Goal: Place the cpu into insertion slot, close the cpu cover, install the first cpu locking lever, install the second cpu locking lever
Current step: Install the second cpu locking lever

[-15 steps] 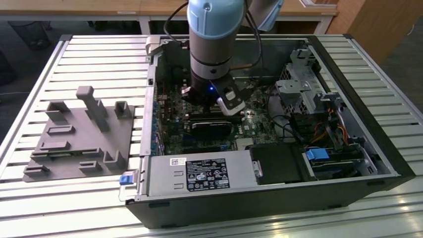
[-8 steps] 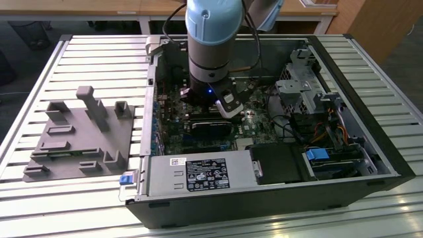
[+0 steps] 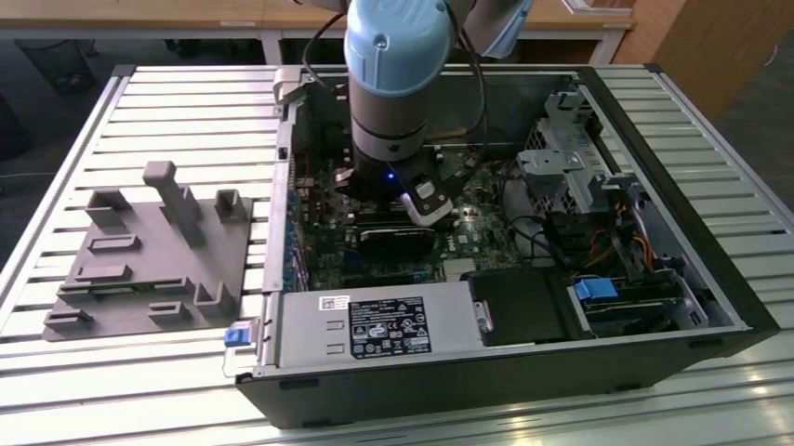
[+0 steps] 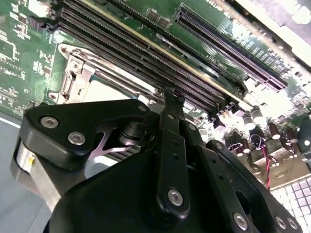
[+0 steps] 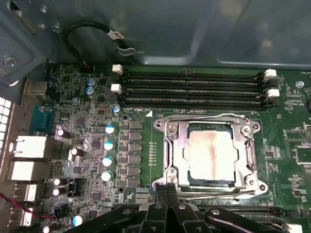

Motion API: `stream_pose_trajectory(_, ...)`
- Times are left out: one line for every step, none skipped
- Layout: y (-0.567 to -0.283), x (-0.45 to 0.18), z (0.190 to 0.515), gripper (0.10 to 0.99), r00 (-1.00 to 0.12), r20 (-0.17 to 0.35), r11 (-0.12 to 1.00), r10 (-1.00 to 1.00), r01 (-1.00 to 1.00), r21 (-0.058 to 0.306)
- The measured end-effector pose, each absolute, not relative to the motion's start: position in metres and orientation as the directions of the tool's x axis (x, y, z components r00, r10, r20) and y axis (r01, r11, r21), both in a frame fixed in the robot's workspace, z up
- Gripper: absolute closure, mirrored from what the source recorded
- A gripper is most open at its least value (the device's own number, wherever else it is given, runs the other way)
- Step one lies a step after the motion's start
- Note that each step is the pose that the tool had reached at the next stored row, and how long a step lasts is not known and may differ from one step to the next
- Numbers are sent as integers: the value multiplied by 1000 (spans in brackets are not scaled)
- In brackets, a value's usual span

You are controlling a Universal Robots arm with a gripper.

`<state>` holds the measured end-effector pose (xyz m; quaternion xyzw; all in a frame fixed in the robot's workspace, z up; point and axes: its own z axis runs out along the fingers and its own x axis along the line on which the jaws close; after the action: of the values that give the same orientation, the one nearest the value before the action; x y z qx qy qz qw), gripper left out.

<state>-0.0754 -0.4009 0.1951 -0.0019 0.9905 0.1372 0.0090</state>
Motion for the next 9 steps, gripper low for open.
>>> stream_pose_trajectory(-401, -75, 194, 980, -1000, -18, 961, -1, -6, 278)
stream_pose_trajectory(-401, -75, 194, 980, -1000, -19, 958, -1, -6, 285)
stream_pose_trajectory(-401, -75, 193, 980, -1000, -19, 956, -1, -6, 294)
stream_pose_trajectory(-401, -76, 193, 980, -1000, -19, 954, 0, -6, 301)
stream_pose_trajectory(-401, -76, 192, 980, -1000, -19, 952, 0, -6, 306)
stream_pose_trajectory(-401, -77, 192, 980, -1000, -19, 951, 0, -6, 309)
stream_pose_trajectory(-401, -78, 191, 980, -1000, -19, 950, 0, -6, 312)
stream_pose_trajectory(-401, -78, 190, 980, -1000, -19, 949, 0, -6, 315)
stream_pose_trajectory(-401, -78, 190, 980, -1000, -19, 948, 0, -6, 317)
